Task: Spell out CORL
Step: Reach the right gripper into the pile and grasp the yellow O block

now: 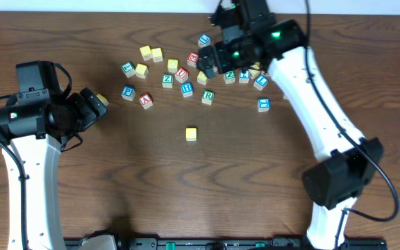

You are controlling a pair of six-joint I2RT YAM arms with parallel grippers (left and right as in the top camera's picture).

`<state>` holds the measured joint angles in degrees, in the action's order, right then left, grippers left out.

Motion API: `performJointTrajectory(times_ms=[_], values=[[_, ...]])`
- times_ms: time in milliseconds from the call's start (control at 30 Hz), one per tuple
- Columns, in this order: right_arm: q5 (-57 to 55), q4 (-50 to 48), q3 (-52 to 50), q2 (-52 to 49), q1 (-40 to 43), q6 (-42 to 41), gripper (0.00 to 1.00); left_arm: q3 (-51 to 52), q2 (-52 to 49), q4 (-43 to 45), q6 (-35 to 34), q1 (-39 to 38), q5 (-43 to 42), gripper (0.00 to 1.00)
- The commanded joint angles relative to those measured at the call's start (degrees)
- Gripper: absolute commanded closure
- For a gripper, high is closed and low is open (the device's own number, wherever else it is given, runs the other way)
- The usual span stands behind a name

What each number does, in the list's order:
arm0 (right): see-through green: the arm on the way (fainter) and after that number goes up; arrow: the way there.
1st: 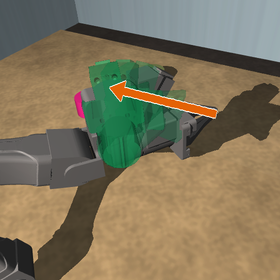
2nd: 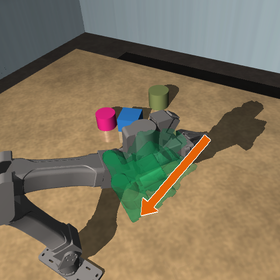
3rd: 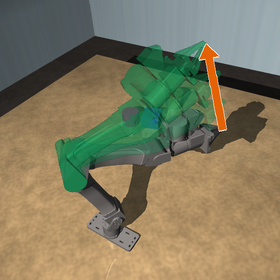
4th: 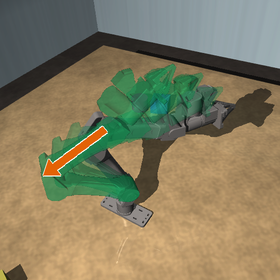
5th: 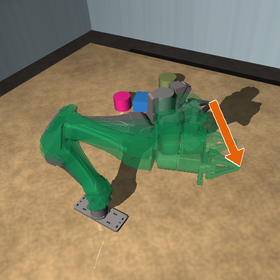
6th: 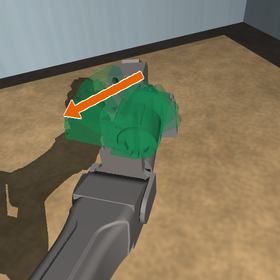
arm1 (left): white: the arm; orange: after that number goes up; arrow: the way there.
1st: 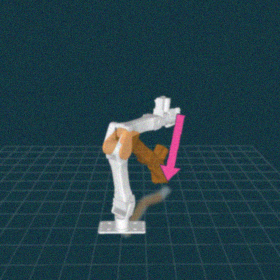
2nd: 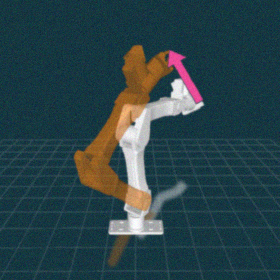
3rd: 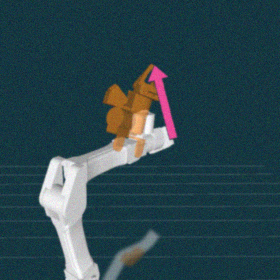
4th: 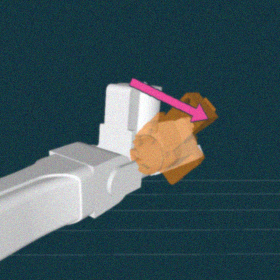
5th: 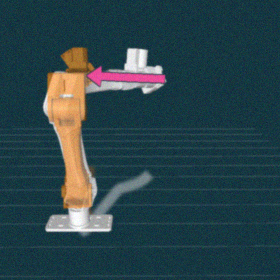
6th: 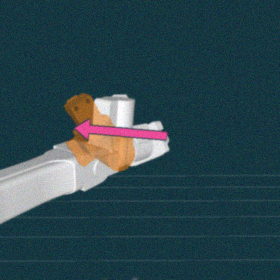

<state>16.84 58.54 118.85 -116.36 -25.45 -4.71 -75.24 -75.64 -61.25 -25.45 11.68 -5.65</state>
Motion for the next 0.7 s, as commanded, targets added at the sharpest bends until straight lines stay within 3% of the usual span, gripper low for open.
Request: performJointTrajectory(times_ms=[0,100,167,233,333,400,667], values=[[10.75,-3.54,2.16,-0.57,-2.19,0.02,0.01,-0.85,-0.24,-0.52,0.52,0.13,0.09,0.01],[11.56,-7.52,2.14,-0.68,-3.82,0.11,0.01,-0.85,-0.24,-0.92,0.52,0.13,0.11,0.01],[3.67,-11.26,2.1,-1.68,-5.51,-1.11,0.01,-0.85,-0.24,-1.16,0.52,0.13,0.11,0.01],[-0.85,-12.98,2.1,-2.93,-6.51,-5.42,0.01,-0.85,-0.24,-1.16,0.52,0.13,0.11,0.01],[-11.82,-15.47,2.1,-6.8,-8.31,-17.07,0.1,-0.85,-0.24,-1.53,0.5,0.13,0.11,0.01],[-19.02,-15.82,2.1,-9.79,-9.07,-22.88,0.11,-0.85,-0.24,-1.7,0.5,0.13,0.09,0.01],[-28.35,-17.29,2.1,-18.73,-9.49,-36.54,0.26,-0.85,-0.24,-2.82,0.5,0.13,0.09,0.01]])
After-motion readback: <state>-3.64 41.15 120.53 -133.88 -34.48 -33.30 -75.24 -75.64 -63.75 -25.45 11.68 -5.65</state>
